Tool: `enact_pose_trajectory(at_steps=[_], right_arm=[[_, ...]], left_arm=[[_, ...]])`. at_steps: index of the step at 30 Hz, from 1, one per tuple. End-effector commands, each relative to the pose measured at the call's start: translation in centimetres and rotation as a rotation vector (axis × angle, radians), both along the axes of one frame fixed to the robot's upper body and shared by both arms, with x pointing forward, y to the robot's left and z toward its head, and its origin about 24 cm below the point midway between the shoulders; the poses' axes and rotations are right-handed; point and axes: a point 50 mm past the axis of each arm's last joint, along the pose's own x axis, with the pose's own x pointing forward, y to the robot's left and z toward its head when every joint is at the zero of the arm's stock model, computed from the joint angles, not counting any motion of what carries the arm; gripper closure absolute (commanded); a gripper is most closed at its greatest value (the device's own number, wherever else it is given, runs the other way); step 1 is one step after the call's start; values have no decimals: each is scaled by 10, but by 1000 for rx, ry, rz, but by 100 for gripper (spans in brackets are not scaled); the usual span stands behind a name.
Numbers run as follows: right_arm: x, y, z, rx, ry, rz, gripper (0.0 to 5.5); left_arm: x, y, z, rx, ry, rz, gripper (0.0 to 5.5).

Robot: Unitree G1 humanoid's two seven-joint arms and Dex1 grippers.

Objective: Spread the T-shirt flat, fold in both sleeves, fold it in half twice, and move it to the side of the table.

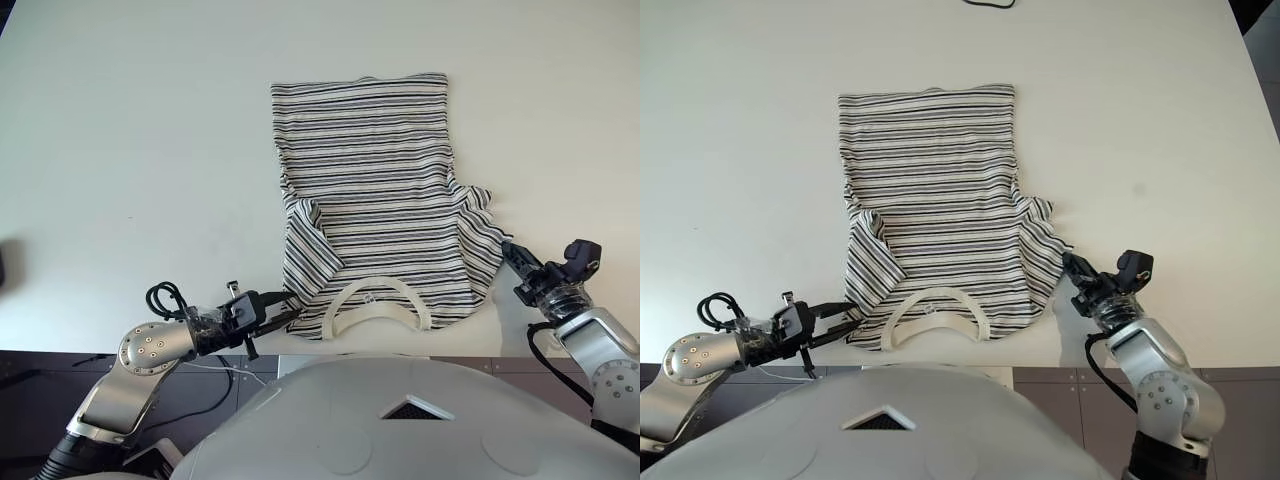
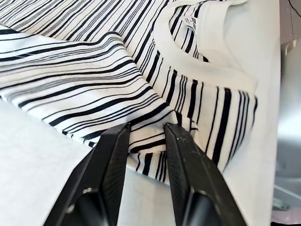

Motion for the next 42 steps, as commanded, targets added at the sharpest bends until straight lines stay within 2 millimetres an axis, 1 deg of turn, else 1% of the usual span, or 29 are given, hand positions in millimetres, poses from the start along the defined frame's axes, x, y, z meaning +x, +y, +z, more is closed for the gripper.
enact_pose_trajectory(at_steps=[1,4,6,8,10,12,14,20,24,29,32,34,36,37,38,40,42], right_arm=[[-1,8,12,-81,-63,75,538],[2,19,29,-128,-159,144,538],[4,30,37,-158,-215,213,538],[7,46,46,-213,-295,317,538],[8,59,50,-234,-339,399,538],[9,66,45,-273,-336,463,538],[9,70,40,-304,-329,500,538],[4,80,35,-362,-337,616,538],[2,82,32,-372,-332,621,538],[5,82,29,-403,-332,600,538],[6,85,35,-334,-359,569,481],[4,88,40,-260,-366,586,446],[-2,91,46,-191,-368,652,446],[-3,86,48,-187,-363,673,446],[-4,76,48,-226,-348,686,446],[-7,49,47,-347,-309,716,446],[-11,18,50,-468,-286,738,446]], left_arm=[[25,-12,46,-135,-7,41,413],[29,-23,65,-172,21,55,413],[28,-29,70,-175,34,47,413],[30,-32,73,-167,38,41,413],[31,-34,73,-160,40,40,413],[30,-37,73,-157,44,36,413],[30,-38,73,-155,47,32,413],[30,-35,71,-142,54,28,413],[31,-34,70,-136,53,29,413],[31,-32,65,-119,49,25,413],[31,-29,61,-104,43,20,413],[30,-29,59,-99,38,14,413],[29,-27,57,-91,26,5,413],[29,-25,57,-80,11,1,413],[30,-21,58,-57,-16,-5,413],[31,-10,58,17,-92,-37,413],[28,8,50,149,-158,-104,413]])
